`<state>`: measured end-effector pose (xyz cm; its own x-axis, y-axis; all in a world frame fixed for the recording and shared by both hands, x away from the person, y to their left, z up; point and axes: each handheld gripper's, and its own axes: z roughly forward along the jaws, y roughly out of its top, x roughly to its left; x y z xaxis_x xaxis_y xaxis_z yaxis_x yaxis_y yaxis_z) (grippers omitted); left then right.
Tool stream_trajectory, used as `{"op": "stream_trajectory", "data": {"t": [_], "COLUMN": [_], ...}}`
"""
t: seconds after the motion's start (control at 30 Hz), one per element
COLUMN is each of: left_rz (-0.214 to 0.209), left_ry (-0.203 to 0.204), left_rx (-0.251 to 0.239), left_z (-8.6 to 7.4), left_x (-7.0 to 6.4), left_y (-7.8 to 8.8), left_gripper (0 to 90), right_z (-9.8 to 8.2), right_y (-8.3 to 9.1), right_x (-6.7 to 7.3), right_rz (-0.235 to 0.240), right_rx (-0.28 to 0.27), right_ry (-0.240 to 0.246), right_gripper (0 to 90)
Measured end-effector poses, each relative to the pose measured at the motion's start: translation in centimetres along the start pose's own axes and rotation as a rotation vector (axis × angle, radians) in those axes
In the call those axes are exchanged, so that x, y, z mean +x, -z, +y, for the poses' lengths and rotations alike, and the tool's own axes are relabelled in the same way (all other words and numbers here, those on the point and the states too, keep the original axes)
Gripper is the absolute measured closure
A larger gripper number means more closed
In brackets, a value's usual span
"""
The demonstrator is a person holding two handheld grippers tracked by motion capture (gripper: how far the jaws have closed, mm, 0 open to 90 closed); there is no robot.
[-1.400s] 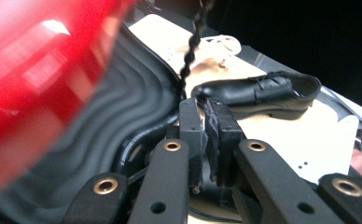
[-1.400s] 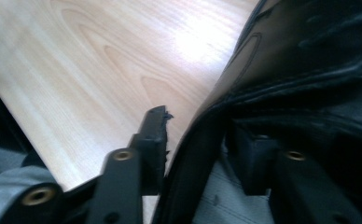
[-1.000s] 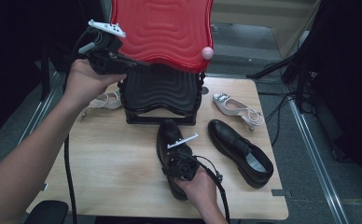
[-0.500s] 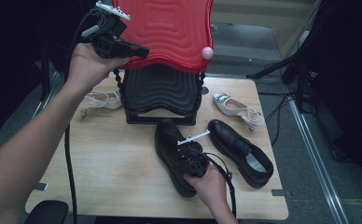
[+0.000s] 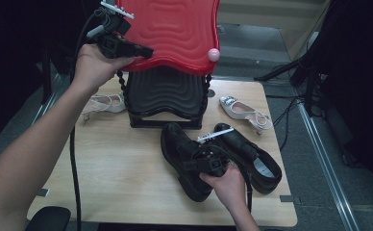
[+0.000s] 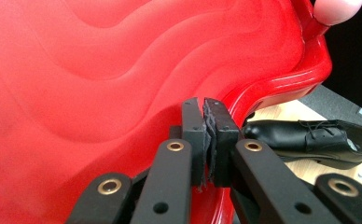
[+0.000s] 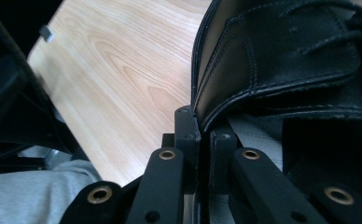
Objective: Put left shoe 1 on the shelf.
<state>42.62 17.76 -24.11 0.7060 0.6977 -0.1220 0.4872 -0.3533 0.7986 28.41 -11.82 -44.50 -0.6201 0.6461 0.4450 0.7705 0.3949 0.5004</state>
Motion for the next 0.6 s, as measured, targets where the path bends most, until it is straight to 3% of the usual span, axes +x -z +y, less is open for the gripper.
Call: {"op": "stream_trajectory", "data": {"t": [0.23, 0.6], "left_rz": [-0.003, 0.0], "left_ry": [0.007, 0.009], "left_rx": [0.003, 0.02], "left_z": [0.0, 0.1], "left_x": [0.0, 0.0], "left_y": [0.0, 0.0], "left_gripper": [88.2, 90.0], "right_z": [0.7, 2.2], "right_y": [1.1, 3.5], "right_x": [0.7, 2.1], "right_rz": [0.045, 0.09], "right_rx": [0.008, -0.024], "right_ry": [0.002, 0.026], "right_gripper": [86.8, 86.8]}}
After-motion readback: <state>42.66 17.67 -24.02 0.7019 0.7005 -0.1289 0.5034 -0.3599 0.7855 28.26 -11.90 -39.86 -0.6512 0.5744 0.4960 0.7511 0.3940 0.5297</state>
